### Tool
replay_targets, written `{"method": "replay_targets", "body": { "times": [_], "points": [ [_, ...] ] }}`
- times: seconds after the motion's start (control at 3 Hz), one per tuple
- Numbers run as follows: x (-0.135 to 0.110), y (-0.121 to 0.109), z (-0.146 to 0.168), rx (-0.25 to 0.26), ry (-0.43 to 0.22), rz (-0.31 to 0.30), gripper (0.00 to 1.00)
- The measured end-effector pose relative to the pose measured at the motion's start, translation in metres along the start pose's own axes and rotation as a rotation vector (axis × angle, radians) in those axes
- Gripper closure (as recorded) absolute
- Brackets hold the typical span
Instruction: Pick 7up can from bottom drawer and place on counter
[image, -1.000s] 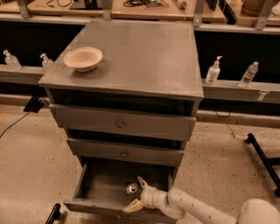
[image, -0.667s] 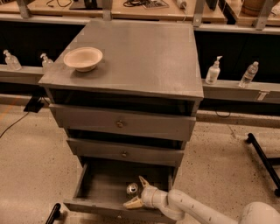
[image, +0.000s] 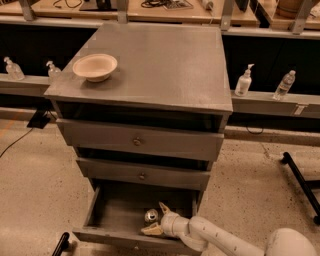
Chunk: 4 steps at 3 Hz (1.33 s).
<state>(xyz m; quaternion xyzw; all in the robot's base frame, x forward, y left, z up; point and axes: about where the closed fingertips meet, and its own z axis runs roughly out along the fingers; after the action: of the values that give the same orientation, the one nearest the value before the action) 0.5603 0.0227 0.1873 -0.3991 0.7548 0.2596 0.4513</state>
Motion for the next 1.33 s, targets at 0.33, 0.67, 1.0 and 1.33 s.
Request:
{"method": "replay_targets", "body": {
  "times": [0.33,0.67,1.0,1.33],
  "points": [
    [0.009,0.000,0.007,0.002,0.018,-0.012,0.33],
    [0.009,0.001,0.007,0.002,-0.013,-0.047,0.58],
    [-0.001,0.002,0.001,0.002,-0.079,-0.071,0.79],
    [-0.051,0.011,-0.034,-0.058,-0.192,-0.093,1.00]
  ]
}}
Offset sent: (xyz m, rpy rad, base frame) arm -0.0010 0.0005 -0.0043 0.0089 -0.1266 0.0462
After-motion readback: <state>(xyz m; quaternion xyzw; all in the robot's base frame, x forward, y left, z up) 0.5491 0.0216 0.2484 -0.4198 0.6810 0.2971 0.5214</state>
